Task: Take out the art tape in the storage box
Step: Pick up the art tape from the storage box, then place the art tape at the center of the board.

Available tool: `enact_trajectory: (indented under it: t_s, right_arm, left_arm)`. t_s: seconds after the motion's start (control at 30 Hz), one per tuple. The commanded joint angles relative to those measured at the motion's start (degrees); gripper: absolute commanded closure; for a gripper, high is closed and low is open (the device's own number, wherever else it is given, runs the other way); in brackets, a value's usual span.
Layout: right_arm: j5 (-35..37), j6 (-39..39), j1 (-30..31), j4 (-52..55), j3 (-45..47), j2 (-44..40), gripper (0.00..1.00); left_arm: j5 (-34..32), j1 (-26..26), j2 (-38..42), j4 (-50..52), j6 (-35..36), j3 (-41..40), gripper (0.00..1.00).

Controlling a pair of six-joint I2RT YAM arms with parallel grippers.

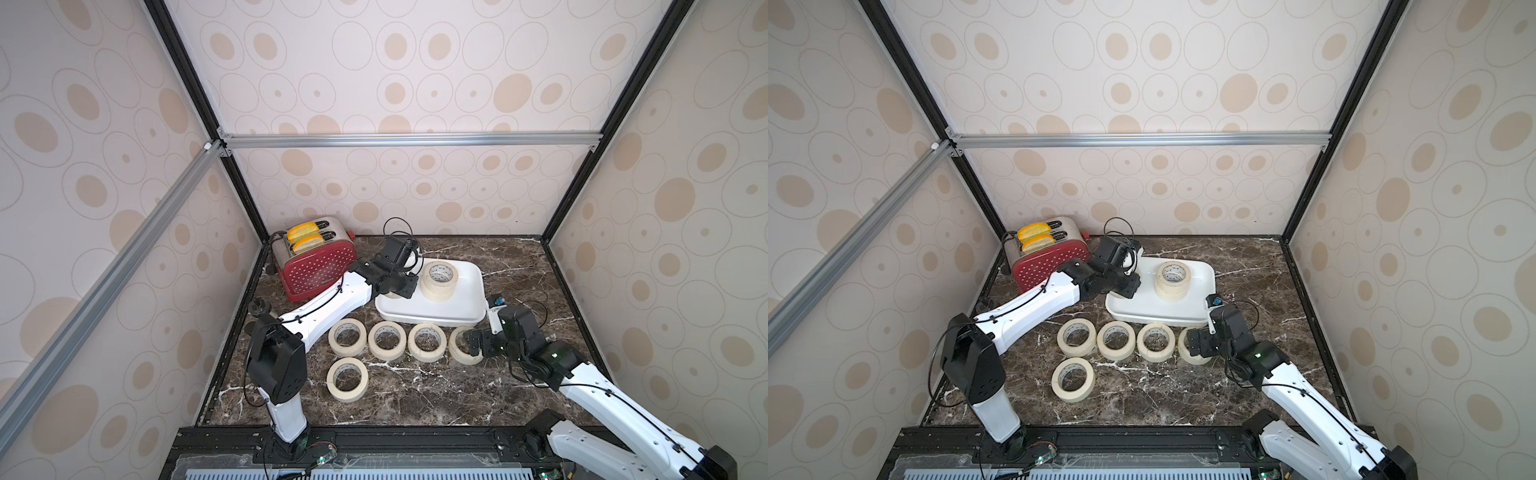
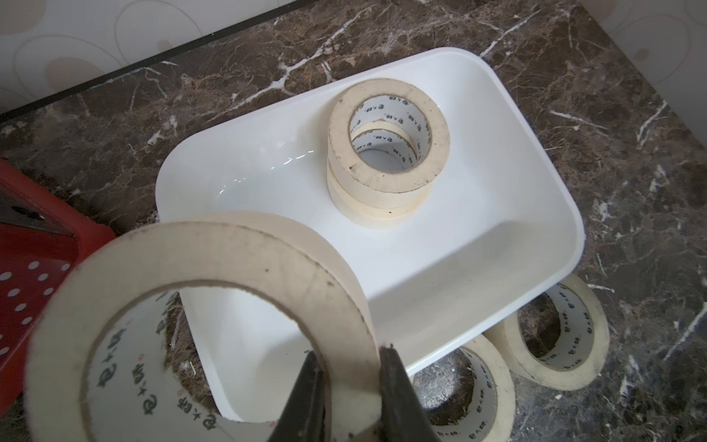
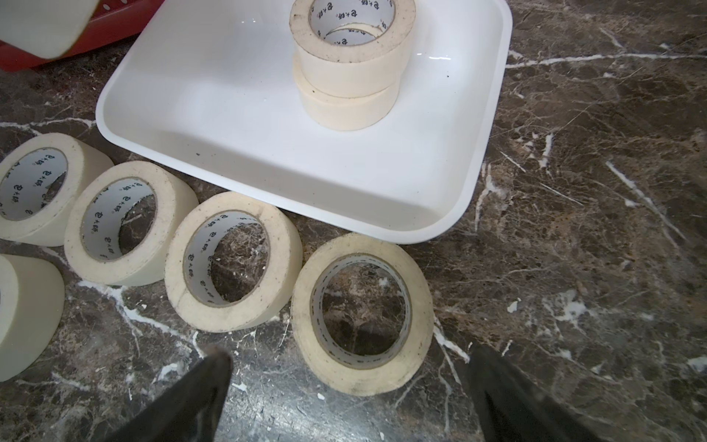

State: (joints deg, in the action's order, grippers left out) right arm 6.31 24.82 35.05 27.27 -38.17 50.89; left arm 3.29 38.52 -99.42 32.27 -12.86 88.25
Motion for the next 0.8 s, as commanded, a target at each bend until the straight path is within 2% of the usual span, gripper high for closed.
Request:
enact_trajectory:
  t_s: [0.0,0.23,0.63,0.77]
  right_arm:
    - [0.2,-0.9,-0.6,-1.3,0.1,0.8,0.0]
    - [-0.2,-1.6,-1.4,-2.3,-0.4,2.5,0.0]
    - [-1.9,-2.1,-4.3,-4.2,-0.5,4.0,0.0]
    - [-1.7,-3.1,-5.7,-3.8,-0.9,4.2,0.0]
  left_arm:
    - [-1.5,1.4,5.0,0.2,-0.8,-1.5,0.83]
    - [-0.1,2.7,13.2,1.5,-2.5,-9.0,0.83]
    - [13.8,5.7,20.2,6.7,-6.6,-20.9,0.85]
    - [14.7,9.2,21.0,8.4,-7.8,-23.3,0.86]
